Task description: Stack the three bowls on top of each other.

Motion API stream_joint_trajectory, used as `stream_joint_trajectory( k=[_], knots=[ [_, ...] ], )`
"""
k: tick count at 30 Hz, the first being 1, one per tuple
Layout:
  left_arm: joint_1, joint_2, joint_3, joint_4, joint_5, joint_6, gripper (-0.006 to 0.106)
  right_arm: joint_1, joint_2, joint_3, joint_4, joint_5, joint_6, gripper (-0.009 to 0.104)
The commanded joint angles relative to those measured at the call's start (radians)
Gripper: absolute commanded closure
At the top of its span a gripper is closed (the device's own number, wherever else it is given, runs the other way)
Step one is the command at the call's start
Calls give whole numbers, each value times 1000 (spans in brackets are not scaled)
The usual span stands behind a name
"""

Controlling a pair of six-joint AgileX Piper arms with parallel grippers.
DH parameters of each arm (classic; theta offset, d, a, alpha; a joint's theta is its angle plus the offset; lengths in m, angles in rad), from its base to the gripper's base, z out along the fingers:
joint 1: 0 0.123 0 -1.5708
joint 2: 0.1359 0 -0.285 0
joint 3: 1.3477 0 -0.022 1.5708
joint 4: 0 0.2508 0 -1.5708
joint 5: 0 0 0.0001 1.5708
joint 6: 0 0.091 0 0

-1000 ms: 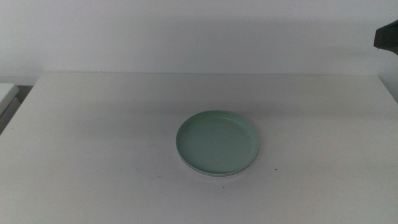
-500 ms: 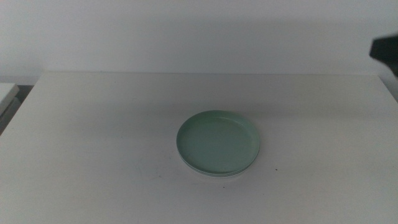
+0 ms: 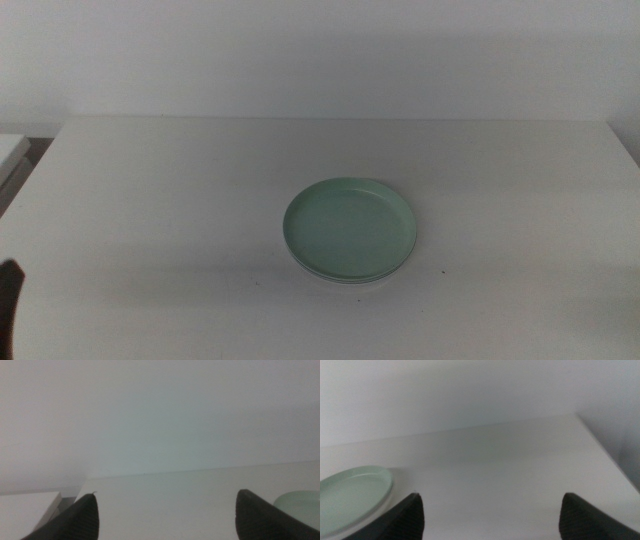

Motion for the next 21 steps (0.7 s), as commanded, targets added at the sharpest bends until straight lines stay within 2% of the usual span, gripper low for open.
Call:
stream_joint_trajectory(
  k=[1,3,11,15,21],
  knots=[
    [1,-50,51,-14,-32,-4,7,-28,-74,54,-31,-17,0,2],
    [1,-50,102,-14,-34,-4,7,-38,-74,64,-26,-54,0,2],
    [1,-50,149,-14,-74,-4,7,-38,-74,64,-45,-28,1,2],
    [1,-50,149,-14,-80,-4,7,-38,-74,64,14,-28,1,2],
    [1,-50,149,-14,-93,-4,7,-38,-74,64,16,-28,1,2]
  ],
)
